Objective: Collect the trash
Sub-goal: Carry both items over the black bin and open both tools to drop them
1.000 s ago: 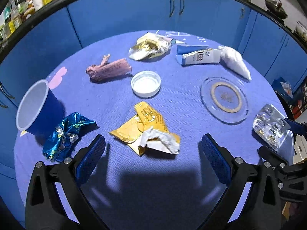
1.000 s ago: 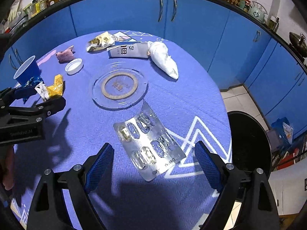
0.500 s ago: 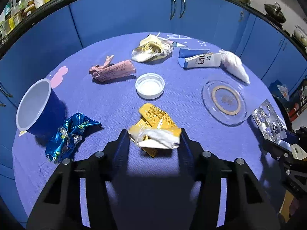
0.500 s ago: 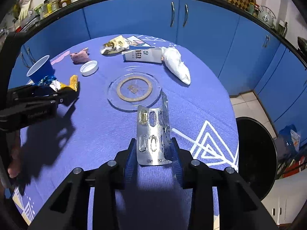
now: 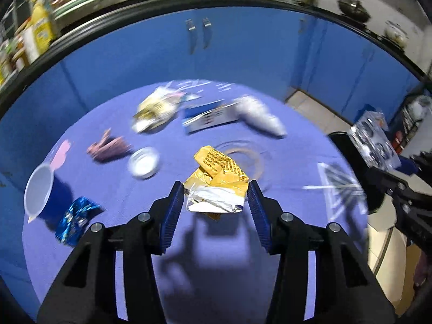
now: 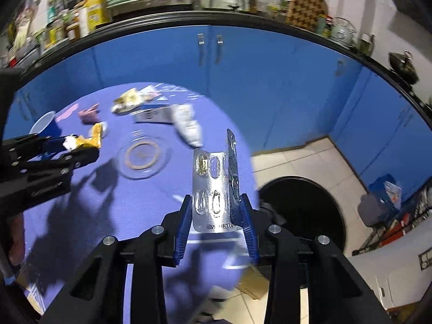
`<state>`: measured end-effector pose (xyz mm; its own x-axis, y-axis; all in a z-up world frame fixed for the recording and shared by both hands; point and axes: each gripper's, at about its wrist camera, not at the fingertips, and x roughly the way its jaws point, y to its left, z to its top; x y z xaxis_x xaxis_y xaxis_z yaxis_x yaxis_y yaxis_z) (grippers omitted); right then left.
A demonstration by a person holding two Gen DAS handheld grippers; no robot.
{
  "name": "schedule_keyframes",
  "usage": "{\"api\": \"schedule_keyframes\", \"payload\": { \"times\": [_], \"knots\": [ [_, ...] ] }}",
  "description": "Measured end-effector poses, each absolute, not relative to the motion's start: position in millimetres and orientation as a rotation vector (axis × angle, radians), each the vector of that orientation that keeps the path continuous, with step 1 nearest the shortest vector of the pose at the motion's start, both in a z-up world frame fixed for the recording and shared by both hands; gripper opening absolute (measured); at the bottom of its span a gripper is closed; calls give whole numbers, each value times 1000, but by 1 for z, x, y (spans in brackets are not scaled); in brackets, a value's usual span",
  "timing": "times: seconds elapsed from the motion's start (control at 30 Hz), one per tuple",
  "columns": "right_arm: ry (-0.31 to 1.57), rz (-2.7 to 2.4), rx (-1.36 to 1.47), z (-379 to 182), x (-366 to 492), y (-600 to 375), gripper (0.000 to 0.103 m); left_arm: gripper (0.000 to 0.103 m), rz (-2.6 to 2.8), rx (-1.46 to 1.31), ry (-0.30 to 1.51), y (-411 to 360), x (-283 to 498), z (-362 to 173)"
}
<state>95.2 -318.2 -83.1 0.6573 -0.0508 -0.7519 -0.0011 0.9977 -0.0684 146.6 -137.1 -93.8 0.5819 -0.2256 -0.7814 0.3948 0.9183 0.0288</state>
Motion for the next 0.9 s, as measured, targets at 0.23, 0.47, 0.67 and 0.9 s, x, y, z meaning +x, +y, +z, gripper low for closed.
{"api": "schedule_keyframes", "payload": {
  "times": [0.23,0.47,0.67,0.9],
  "knots": [
    [864,-110,-27,-83,87,-358,35,50,-465,266,842,-190,133,-77],
    [859,-151,3,-83,78,-382,35,50,-522,312,818,-228,127,-67],
    [852,-171,27,-81,74,-399,37,50,-548,335,811,-249,124,-64],
    [841,-181,49,-80,73,-414,38,50,-559,354,817,-265,127,-65]
  ]
}}
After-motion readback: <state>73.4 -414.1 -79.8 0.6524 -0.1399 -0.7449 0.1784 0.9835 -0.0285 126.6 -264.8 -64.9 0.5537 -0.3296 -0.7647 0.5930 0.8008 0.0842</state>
